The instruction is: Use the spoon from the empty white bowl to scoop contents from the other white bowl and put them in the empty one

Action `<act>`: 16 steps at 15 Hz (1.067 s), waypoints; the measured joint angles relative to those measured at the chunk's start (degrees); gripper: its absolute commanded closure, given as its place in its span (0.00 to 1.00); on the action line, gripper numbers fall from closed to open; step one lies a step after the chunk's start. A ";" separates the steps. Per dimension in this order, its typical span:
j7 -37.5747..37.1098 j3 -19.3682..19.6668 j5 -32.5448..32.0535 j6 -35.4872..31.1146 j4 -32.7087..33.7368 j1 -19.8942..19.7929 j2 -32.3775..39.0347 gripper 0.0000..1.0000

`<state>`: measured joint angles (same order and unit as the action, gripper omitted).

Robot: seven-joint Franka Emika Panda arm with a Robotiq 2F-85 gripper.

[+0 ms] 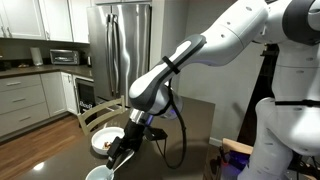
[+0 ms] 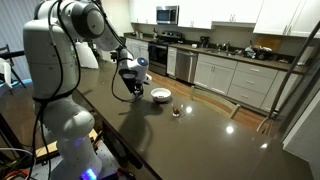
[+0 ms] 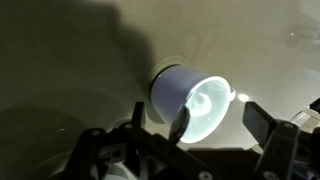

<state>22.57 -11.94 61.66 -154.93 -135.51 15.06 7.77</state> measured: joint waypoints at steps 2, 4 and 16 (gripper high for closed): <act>-0.40 -0.03 0.00 0.00 0.00 0.00 -0.01 0.00; -1.34 -0.03 0.00 -0.15 0.00 0.00 -0.08 0.00; -7.46 -0.51 -2.56 -2.04 -0.66 0.01 -1.22 0.00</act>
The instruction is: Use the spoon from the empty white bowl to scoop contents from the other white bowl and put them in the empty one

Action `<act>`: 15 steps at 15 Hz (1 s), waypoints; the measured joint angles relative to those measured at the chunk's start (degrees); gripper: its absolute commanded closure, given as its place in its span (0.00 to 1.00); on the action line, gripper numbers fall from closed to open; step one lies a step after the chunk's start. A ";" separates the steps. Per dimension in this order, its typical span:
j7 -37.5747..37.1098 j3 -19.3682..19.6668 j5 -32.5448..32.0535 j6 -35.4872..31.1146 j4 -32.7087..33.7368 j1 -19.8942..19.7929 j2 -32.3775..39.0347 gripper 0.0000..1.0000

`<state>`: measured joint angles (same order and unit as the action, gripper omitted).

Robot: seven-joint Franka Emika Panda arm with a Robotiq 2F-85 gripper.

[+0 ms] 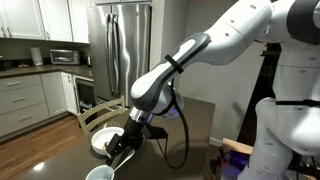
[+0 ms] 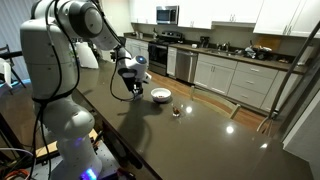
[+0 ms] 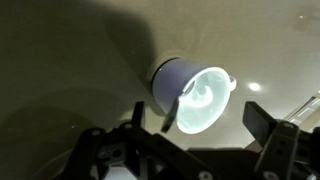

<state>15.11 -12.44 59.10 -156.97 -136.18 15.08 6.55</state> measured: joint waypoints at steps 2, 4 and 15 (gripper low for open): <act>-1.12 0.00 0.02 -0.35 0.00 -0.05 0.00 0.00; -3.21 -0.02 0.02 -2.18 -0.01 -0.03 0.00 0.00; -11.51 -0.27 -0.37 -6.41 -2.17 0.86 -1.96 0.00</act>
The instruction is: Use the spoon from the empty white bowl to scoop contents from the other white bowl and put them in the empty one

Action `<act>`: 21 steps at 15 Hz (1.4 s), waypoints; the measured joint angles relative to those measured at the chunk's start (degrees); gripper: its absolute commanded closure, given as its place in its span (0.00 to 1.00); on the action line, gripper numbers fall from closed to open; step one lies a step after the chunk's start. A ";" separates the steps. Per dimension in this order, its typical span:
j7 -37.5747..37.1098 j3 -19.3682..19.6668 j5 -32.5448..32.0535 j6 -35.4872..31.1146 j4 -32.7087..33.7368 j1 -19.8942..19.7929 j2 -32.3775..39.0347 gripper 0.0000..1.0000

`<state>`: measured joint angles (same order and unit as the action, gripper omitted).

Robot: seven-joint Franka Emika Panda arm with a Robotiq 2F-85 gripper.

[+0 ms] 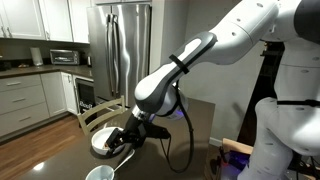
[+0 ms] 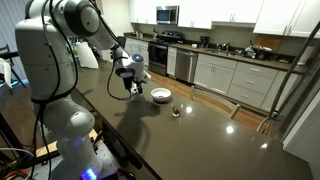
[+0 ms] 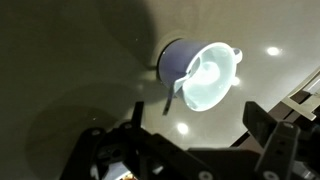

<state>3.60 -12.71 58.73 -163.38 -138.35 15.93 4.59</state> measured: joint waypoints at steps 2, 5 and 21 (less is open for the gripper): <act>0.00 -0.09 0.00 0.00 -0.42 0.09 -0.67 0.00; -0.01 -0.15 0.00 0.00 -0.51 0.16 -0.45 0.00; -8.77 -1.53 -4.44 -11.68 -5.74 5.64 -0.09 0.80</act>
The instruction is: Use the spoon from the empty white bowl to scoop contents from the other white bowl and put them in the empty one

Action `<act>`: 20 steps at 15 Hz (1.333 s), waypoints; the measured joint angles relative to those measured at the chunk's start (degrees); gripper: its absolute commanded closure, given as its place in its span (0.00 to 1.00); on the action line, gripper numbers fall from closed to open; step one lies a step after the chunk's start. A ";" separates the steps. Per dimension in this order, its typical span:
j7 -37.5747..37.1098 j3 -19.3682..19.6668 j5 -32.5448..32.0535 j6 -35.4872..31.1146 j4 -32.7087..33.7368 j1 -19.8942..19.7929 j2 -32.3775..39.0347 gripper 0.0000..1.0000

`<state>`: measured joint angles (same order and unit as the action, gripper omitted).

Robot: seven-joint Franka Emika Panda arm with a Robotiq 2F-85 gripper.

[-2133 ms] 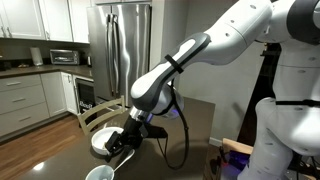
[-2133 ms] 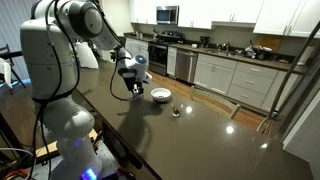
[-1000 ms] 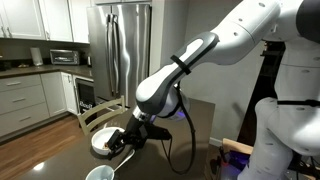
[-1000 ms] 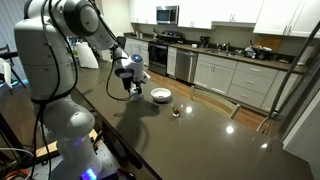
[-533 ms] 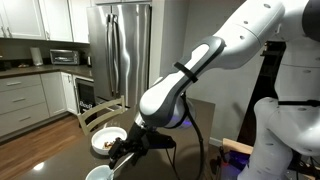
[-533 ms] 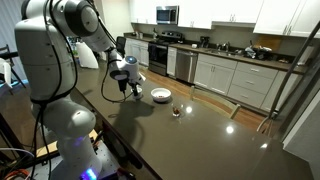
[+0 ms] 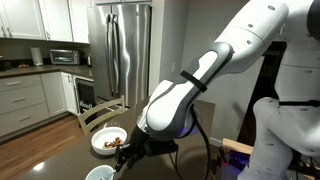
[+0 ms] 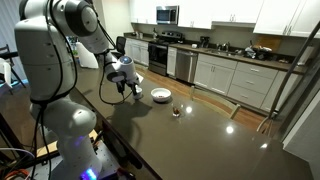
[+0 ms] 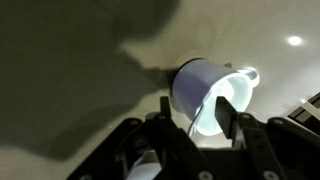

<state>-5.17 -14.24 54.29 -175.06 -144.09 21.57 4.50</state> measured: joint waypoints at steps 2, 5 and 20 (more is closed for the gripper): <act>-2.61 -0.05 -3.21 -1.22 -0.83 -0.12 0.03 0.93; -6.33 -0.05 -7.51 -2.07 -1.15 -0.42 0.00 0.98; -20.15 6.09 -29.62 -1.03 -0.84 -1.72 -0.68 0.22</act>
<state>-25.32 -8.15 24.67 -176.09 -144.93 19.86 3.82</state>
